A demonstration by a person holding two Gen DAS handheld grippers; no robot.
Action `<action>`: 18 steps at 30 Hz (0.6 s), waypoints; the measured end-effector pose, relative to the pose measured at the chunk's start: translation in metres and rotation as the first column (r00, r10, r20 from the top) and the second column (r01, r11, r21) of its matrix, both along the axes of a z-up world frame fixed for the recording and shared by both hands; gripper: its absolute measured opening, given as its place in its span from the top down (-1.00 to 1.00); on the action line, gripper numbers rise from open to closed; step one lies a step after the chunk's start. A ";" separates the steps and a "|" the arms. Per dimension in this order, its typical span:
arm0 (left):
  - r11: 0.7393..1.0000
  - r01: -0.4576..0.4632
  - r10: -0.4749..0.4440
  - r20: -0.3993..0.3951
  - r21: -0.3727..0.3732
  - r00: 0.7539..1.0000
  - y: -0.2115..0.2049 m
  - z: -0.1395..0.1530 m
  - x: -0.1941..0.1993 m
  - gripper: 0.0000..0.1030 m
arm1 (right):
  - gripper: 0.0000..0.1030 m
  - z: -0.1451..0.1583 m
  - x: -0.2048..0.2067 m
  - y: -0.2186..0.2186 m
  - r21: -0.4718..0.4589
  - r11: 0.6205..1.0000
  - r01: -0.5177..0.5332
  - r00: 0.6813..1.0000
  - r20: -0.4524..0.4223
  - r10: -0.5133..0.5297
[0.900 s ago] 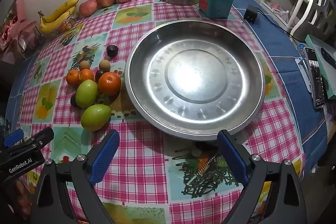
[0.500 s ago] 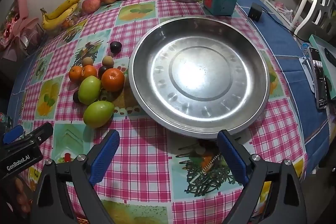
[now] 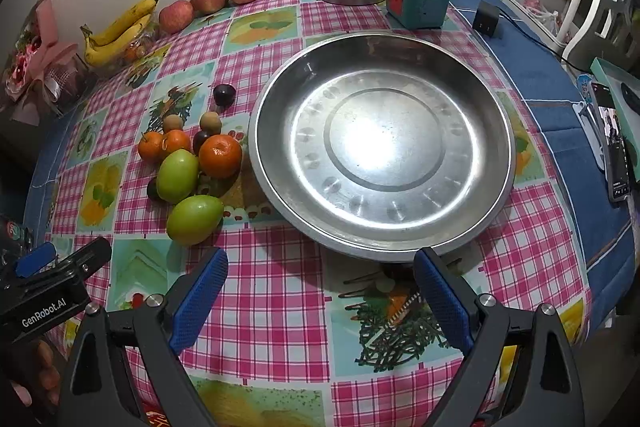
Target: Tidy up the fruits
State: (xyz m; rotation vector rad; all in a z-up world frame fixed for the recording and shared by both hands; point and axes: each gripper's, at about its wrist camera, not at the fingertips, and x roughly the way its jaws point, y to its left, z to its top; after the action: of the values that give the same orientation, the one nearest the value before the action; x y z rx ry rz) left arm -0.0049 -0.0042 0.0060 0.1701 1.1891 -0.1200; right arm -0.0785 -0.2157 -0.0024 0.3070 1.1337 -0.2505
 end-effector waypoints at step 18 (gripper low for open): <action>1.000 0.003 -0.003 0.000 -0.001 1.000 0.001 0.001 0.000 -1.00 | -0.83 -0.002 -0.001 0.000 0.000 1.000 0.004 1.000 -0.010 -0.004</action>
State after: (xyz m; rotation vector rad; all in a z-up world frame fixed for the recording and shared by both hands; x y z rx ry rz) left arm -0.0047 -0.0035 0.0065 0.1706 1.1889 -0.1234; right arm -0.0790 -0.2155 -0.0049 0.3089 1.1427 -0.2557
